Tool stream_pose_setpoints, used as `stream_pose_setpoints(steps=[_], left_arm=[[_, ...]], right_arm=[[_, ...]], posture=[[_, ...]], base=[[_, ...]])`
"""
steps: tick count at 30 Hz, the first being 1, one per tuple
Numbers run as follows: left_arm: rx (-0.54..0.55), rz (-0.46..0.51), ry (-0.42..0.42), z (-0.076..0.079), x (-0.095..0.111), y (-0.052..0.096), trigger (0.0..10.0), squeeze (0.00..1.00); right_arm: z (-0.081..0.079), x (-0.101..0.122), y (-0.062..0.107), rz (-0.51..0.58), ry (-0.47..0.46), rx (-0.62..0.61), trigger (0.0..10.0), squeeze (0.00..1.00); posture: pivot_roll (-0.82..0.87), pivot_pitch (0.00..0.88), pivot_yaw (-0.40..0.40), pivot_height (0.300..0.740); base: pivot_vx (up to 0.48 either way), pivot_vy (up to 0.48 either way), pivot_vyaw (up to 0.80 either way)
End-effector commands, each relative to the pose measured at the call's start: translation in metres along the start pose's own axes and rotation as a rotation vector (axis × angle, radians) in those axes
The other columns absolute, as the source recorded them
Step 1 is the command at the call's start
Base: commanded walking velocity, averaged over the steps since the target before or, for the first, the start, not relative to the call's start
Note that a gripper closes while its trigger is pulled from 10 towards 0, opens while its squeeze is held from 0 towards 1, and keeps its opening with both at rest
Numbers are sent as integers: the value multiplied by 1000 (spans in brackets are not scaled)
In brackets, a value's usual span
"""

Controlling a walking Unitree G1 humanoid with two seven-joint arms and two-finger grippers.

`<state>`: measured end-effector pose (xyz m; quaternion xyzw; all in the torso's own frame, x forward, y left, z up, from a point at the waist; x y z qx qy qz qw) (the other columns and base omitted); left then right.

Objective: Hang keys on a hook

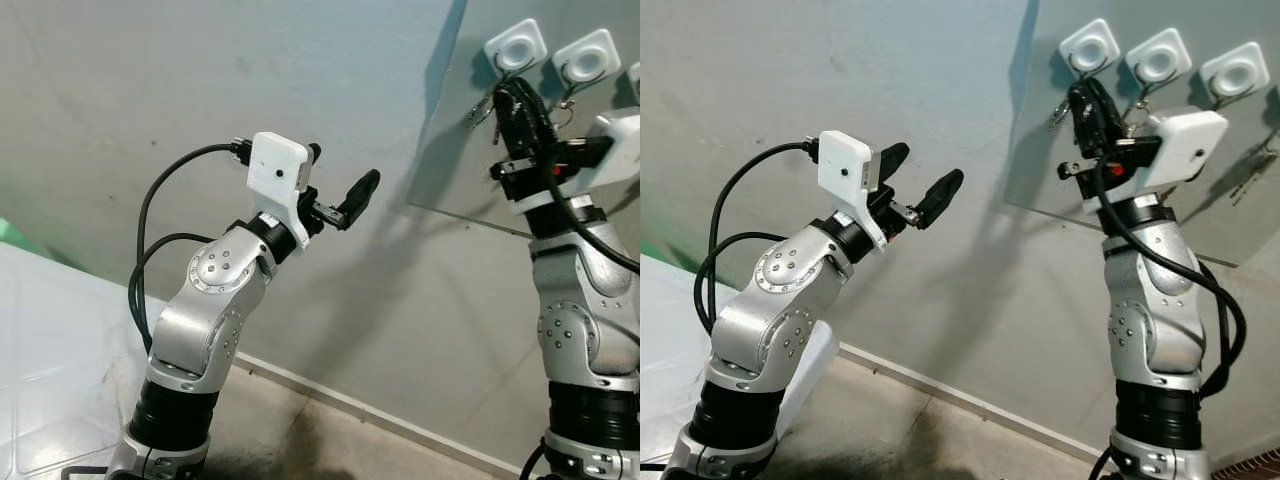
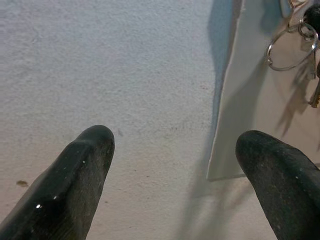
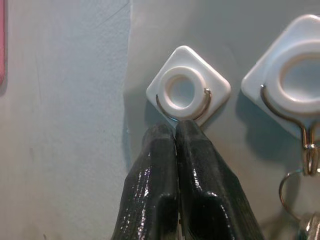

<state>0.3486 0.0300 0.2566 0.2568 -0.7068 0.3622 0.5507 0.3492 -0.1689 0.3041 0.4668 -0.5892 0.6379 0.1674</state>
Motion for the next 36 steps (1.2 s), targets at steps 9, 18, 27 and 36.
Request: stream_pose_setpoints(steps=[9,18,27,36], left_arm=[[-6,13,-3,2,6,-1,10000,0],[-2,15,4,4,6,0,10000,0],[-2,14,11,5,6,0,10000,0],[-6,18,16,7,7,-2,10000,0]], right_arm=[[17,10,4,52,-99,-93,10000,0],[14,30,-7,137,-153,-88,10000,0],[23,38,-6,172,-185,-127,10000,0],[29,42,-6,185,-192,-153,10000,0]], posture=[[23,60,-12,702],[26,55,-16,702],[24,52,-14,702],[20,48,-15,702]], base=[[0,0,0],[0,0,0],[0,0,0],[0,0,0]])
Point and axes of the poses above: a point about 5 cm out from each wrist's last joint towards the gripper, its own y axis pointing back from the gripper into the wrist, its own x axis along the axis of the wrist's last joint, z = x × y, the point moved 6 cm from there along -y, pointing out of the wrist towards the gripper, and after that the axes turned 6 degrees about -y, right-handed, at the moved point
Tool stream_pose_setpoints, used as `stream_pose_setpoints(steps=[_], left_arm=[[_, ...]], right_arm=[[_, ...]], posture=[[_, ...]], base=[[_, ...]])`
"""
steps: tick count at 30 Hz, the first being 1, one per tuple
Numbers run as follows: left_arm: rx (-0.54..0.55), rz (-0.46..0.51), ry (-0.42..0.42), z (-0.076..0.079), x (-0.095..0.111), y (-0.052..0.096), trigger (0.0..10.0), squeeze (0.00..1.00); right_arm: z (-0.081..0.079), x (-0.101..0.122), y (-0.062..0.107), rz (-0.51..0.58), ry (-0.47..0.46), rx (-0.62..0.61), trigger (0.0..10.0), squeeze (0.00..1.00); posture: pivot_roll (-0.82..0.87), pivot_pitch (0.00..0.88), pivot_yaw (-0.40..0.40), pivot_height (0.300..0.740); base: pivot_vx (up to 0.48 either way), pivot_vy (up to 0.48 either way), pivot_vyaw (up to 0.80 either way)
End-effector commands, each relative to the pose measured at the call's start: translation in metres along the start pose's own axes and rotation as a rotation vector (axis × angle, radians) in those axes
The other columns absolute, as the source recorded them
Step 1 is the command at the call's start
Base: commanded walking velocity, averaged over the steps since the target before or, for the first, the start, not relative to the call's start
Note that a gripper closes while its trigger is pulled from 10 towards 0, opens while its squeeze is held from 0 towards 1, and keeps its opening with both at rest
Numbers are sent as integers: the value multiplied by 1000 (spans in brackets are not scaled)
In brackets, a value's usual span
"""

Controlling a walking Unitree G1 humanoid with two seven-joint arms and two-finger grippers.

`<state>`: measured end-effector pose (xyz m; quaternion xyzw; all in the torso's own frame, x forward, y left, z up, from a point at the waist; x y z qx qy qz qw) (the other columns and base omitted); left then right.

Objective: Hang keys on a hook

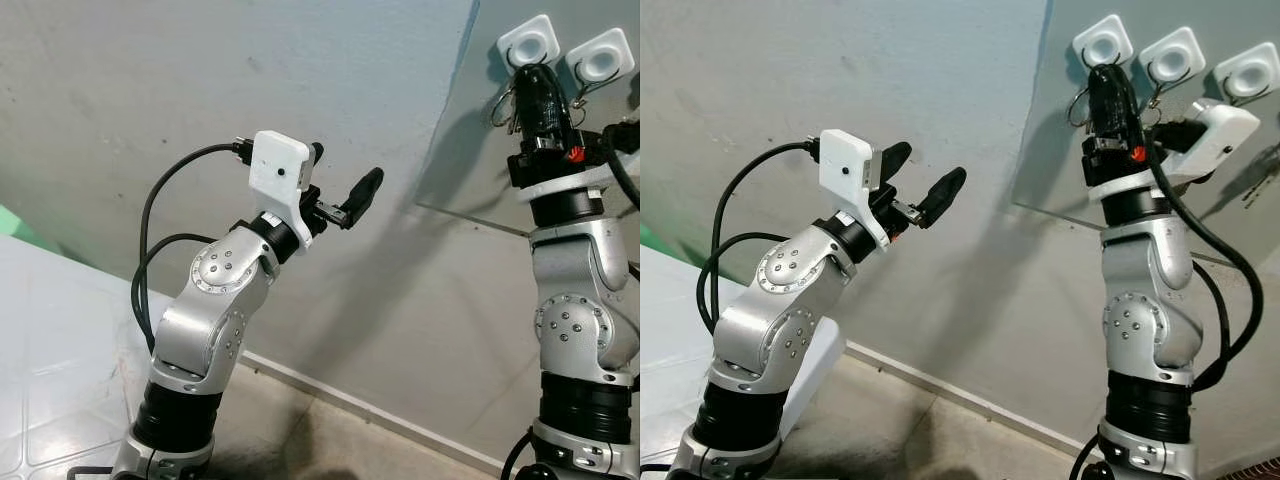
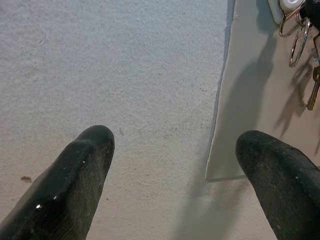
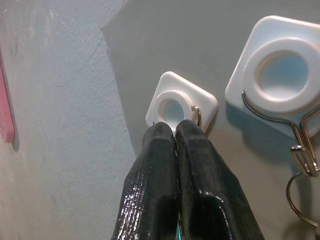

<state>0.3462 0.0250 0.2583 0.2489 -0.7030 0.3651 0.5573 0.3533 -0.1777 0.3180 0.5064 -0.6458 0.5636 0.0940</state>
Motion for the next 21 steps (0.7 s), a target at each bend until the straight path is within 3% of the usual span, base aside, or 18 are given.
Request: stream_pose_setpoints(steps=[1,7,12,18,21], left_arm=[[0,11,-4,2,5,0,10000,0],[2,10,-2,1,5,1,10000,0],[4,8,0,0,5,1,10000,0],[4,9,1,0,5,0,10000,0],[6,10,1,0,5,0,10000,0]], right_arm=[[19,28,3,102,29,-81,10000,0],[24,19,10,73,26,-97,10000,0],[5,32,3,124,-29,-16,10000,0],[-19,36,-7,118,-26,79,10000,0],[-23,39,-8,132,-26,89,10000,0]], posture=[[21,50,-15,702],[24,53,-15,702],[24,56,-12,702],[25,57,-14,702],[26,59,-14,702]], base=[[0,0,0],[0,0,0],[0,0,0],[0,0,0],[0,0,0]])
Point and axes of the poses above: a point about 5 cm out from each wrist's last joint towards the gripper, its own y axis pointing back from the gripper into the wrist, its own x axis along the axis of the wrist's last joint, z = x × y, the point moved 6 cm from there along -y, pointing out of the wrist towards the gripper, and after that the axes turned 6 degrees about -y, right-handed, at the moved point
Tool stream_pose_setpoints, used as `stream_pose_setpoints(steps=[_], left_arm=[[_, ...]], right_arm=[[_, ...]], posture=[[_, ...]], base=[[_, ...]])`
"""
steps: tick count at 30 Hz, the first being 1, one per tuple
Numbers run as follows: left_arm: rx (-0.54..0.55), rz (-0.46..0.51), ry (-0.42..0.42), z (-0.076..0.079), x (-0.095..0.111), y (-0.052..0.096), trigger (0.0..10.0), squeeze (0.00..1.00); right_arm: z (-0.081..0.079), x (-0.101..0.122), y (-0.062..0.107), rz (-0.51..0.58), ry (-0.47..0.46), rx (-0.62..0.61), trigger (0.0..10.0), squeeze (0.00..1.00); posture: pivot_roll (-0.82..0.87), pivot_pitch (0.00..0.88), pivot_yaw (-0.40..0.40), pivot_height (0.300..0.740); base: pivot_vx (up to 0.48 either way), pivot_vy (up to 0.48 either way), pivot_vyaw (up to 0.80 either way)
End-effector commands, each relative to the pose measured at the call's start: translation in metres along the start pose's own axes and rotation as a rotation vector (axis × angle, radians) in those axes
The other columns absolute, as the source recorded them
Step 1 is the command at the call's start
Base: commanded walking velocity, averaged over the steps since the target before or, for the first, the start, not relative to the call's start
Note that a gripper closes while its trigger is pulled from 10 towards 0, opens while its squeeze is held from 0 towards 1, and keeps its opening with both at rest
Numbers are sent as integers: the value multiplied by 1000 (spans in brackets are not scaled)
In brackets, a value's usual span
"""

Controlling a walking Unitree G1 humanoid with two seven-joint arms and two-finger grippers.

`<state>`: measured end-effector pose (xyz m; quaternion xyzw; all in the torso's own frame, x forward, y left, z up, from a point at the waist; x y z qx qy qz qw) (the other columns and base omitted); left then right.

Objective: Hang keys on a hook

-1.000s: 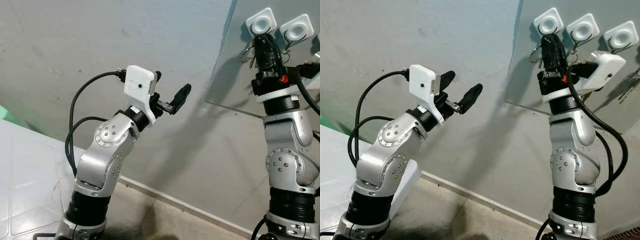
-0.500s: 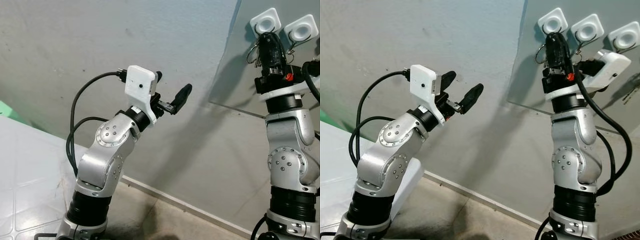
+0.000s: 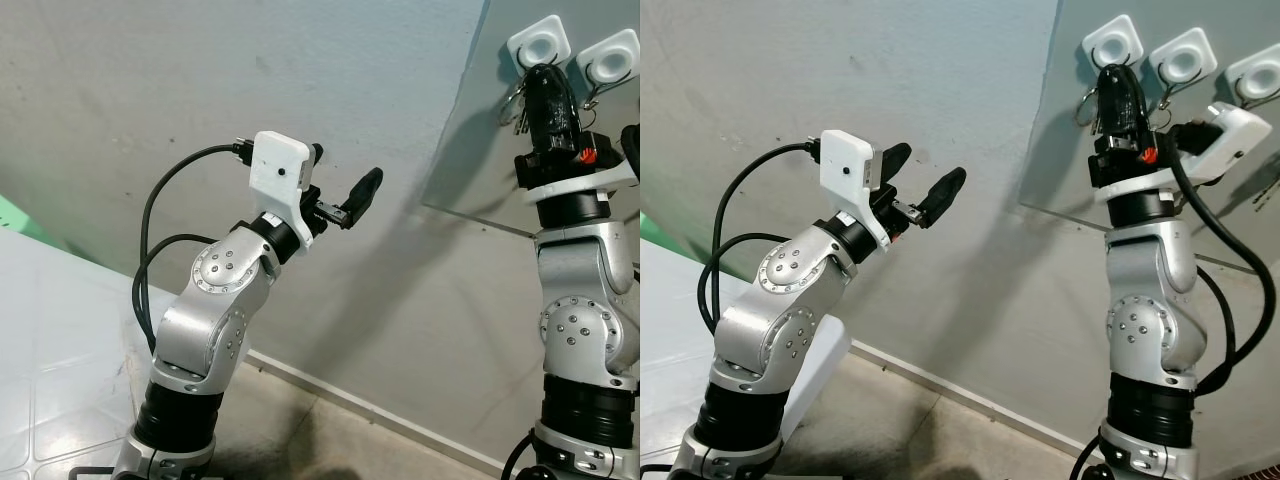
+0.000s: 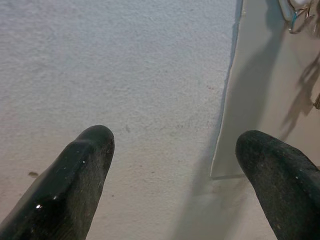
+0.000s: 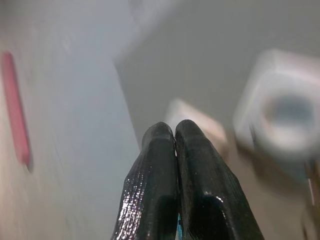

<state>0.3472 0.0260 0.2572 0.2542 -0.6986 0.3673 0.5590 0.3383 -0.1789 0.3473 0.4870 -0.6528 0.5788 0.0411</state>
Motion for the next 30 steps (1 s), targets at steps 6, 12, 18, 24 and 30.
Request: stream_pose_setpoints(steps=[6,12,18,24,30], left_arm=[[-1,18,-3,0,7,1,10000,0],[1,19,-3,-1,8,1,10000,0],[0,22,-1,0,8,1,10000,0],[3,24,2,-1,9,1,10000,0],[6,27,4,-1,10,1,10000,0]], right_arm=[[0,6,0,15,6,1,10000,0],[0,-1,3,-20,0,-1,10000,0],[-8,-10,0,-51,-9,33,10000,0],[-18,-15,-5,-74,1,83,10000,0],[-21,-21,-5,-95,19,99,10000,0]], posture=[[30,61,-16,702],[30,61,-16,702],[30,61,-17,702],[32,63,-20,702],[35,62,-24,702]], base=[[0,0,0],[0,0,0],[0,0,0],[0,0,0],[0,0,0]])
Point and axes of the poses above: a point about 5 cm out from each wrist's last joint towards the gripper, its own y axis pointing back from the gripper into the wrist, its own x axis along the axis of the wrist's last joint, z = x × y, the point moved 6 cm from there along -y, pointing out of the wrist towards the gripper, and after that the axes turned 6 degrees about -y, right-handed, at the moved point
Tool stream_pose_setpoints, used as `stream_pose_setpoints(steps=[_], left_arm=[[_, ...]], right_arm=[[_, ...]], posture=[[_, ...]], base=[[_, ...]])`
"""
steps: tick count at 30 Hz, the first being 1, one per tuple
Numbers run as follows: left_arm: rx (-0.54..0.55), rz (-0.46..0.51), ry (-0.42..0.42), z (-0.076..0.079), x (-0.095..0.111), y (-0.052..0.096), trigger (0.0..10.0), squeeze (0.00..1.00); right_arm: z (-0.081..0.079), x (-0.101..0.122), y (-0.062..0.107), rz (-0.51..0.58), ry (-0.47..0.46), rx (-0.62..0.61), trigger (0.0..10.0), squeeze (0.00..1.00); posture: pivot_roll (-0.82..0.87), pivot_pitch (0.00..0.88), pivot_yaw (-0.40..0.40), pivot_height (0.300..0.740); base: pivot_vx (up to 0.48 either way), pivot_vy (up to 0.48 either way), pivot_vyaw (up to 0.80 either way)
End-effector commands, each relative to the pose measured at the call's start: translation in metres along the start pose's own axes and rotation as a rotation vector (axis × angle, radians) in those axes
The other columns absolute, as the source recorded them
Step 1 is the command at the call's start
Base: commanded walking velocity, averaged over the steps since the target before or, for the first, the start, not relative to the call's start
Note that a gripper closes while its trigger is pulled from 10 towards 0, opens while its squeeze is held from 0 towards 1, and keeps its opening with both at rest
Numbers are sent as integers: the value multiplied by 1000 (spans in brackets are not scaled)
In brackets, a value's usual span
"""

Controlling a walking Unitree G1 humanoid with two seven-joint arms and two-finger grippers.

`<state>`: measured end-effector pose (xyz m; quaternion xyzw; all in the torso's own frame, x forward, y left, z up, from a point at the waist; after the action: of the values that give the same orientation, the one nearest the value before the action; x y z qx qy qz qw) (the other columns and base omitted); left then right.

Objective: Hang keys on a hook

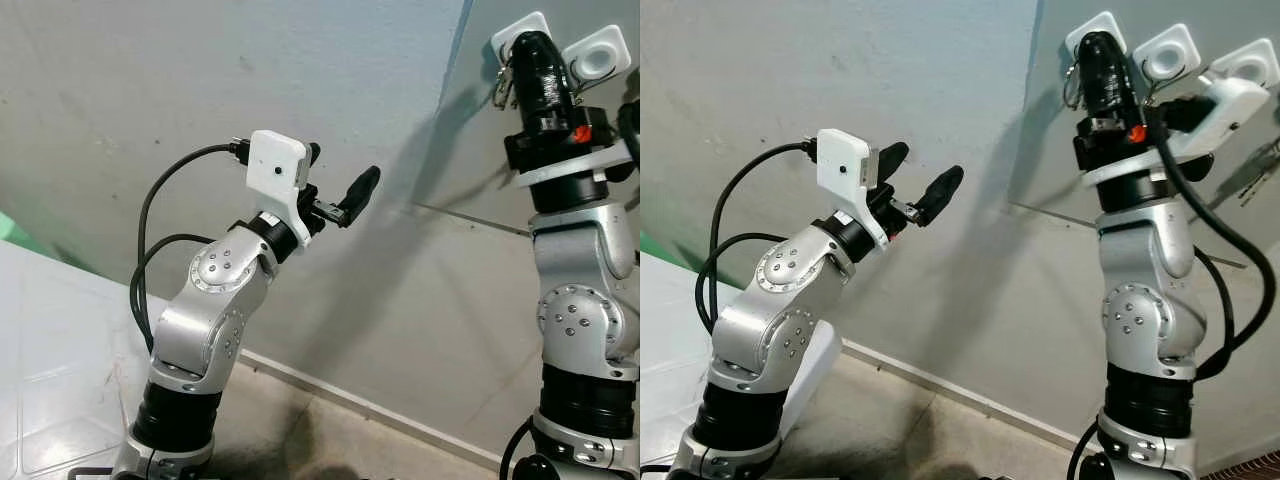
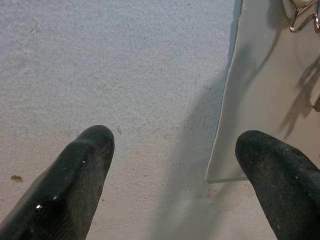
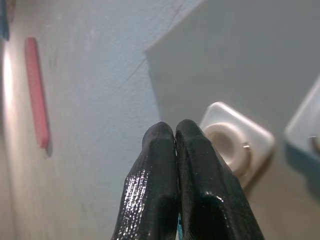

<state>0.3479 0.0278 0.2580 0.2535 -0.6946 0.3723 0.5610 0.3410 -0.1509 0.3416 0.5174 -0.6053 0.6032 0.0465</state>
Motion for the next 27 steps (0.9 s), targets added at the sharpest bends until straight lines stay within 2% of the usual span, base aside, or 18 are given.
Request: stream_pose_setpoints(steps=[1,9,15,27], left_arm=[[-3,24,-6,1,9,1,10000,0],[-2,26,-2,1,10,0,10000,0],[-5,27,2,1,10,0,10000,0],[-5,31,10,2,11,0,10000,0]], right_arm=[[-2,1,-3,-5,20,14,10000,0],[2,-6,-2,-48,54,6,10000,0],[13,0,-4,-21,70,-58,10000,0],[11,-3,-8,-31,72,-59,10000,0]], posture=[[35,62,-24,702],[34,64,-24,702],[32,60,-22,702],[37,49,-29,702]], base=[[0,0,0],[0,0,0],[0,0,0],[0,0,0]])
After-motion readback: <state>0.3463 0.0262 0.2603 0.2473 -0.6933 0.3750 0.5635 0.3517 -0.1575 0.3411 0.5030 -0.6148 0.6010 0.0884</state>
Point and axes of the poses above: a point about 5 cm out from each wrist's last joint towards the gripper, its own y axis pointing back from the gripper into the wrist, its own x axis along the axis of the wrist's last joint, z = x × y, the point moved 6 cm from there along -y, pointing out of the wrist towards the gripper, and after that the axes turned 6 degrees about -y, right-handed, at the moved point
